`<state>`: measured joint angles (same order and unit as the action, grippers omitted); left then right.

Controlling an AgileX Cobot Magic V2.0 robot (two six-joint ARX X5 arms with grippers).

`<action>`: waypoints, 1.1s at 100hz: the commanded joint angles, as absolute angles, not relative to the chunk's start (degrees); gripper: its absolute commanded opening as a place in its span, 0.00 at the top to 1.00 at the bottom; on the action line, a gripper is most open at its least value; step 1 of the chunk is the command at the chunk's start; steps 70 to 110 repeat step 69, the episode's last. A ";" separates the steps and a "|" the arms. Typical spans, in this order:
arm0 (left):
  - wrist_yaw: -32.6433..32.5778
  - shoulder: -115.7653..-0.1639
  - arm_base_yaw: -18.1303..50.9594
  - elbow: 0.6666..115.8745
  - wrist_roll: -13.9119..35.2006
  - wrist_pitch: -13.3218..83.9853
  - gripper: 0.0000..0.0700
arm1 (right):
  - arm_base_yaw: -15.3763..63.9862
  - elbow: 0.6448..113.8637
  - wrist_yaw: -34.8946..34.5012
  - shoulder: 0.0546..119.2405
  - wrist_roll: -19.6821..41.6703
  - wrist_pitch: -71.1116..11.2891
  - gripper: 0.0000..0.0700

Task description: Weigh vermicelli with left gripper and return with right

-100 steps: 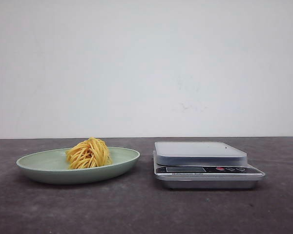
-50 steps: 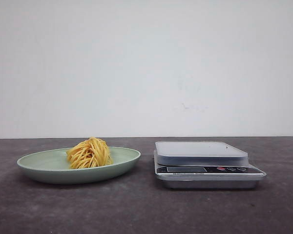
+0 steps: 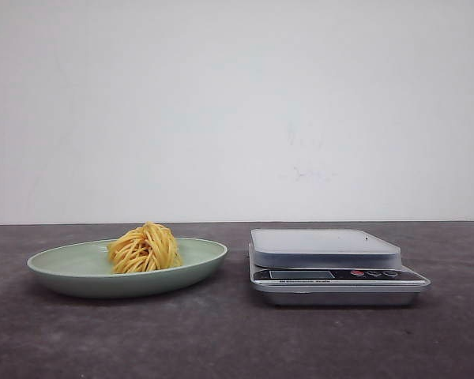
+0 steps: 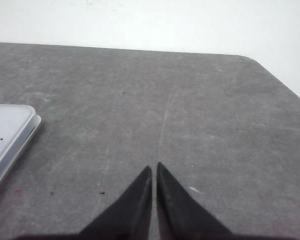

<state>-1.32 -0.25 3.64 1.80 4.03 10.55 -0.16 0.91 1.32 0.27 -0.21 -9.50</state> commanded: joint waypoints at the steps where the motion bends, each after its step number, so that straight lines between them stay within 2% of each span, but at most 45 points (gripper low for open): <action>1: -1.26 -0.23 3.62 0.80 3.68 10.81 0.98 | -0.23 0.71 1.45 0.23 -0.64 -8.60 0.99; 110: -1.26 -0.23 3.62 0.80 3.68 10.81 0.98 | -0.23 0.71 1.45 0.23 -0.64 -8.60 0.99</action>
